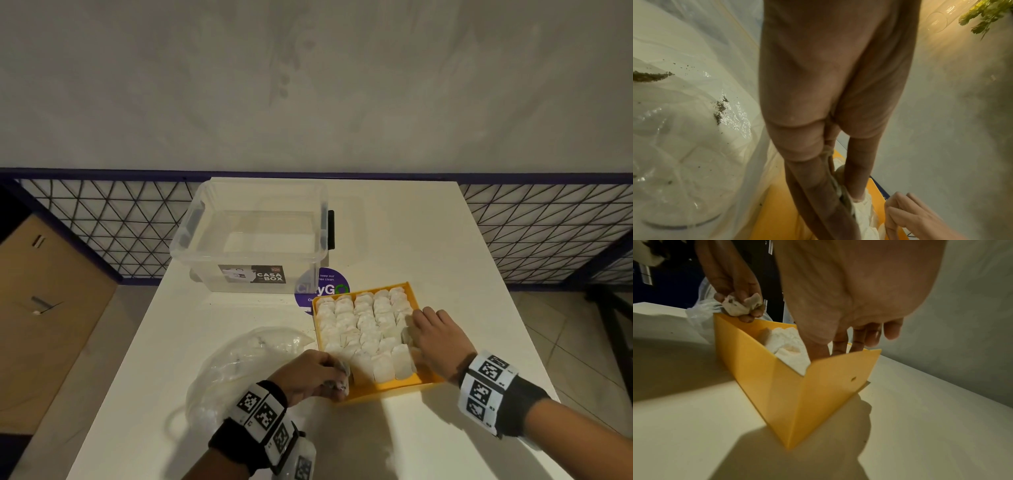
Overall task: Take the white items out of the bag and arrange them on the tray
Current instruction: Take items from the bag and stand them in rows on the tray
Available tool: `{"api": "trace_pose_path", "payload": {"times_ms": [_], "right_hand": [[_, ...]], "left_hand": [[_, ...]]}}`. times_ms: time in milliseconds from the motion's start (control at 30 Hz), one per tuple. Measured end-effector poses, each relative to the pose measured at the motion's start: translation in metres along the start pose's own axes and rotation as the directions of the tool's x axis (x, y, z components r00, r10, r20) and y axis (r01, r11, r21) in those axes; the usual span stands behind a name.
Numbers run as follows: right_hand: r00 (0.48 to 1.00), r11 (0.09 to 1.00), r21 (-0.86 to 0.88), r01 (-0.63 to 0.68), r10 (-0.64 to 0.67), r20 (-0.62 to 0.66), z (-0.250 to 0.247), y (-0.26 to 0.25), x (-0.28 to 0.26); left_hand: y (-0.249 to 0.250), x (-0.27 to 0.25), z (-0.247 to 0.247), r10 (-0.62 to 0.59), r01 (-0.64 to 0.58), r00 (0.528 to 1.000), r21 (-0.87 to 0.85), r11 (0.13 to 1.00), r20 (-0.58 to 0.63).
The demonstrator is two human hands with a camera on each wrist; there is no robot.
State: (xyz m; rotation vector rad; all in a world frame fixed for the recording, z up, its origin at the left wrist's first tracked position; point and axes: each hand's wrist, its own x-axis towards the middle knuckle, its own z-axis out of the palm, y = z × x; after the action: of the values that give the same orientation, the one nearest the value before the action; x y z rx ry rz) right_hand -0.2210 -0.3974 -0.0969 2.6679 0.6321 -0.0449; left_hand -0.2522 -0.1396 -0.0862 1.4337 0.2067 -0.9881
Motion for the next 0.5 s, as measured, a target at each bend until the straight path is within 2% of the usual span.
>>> {"api": "trace_pose_path", "payload": {"times_ms": [167,300,367,433,500], "right_hand": [[0.999,0.990,0.135,-0.027,0.023,0.031,0.012,-0.004,0.001],[0.995,0.986,0.167,-0.003,0.020,-0.100,0.012,-0.006,0.000],[0.994,0.986,0.168,-0.015,0.033,-0.107,0.011,-0.007,-0.001],[0.995,0.987,0.157,-0.030,0.044,-0.087,0.010,-0.007,-0.002],[0.999,0.985,0.170,-0.030,0.032,-0.013,0.009,-0.007,-0.002]], "left_hand": [[0.004,0.000,-0.004,0.008,-0.007,0.999,0.015,1.000,-0.036],[0.008,-0.001,-0.008,0.008,-0.008,0.998,-0.005,1.000,-0.055],[0.009,-0.002,-0.008,0.014,-0.014,0.999,0.008,1.000,-0.044],[0.010,-0.003,-0.007,0.012,-0.011,0.999,0.021,1.000,-0.037],[0.012,-0.005,-0.006,0.013,-0.012,1.000,0.021,1.000,-0.028]]}}
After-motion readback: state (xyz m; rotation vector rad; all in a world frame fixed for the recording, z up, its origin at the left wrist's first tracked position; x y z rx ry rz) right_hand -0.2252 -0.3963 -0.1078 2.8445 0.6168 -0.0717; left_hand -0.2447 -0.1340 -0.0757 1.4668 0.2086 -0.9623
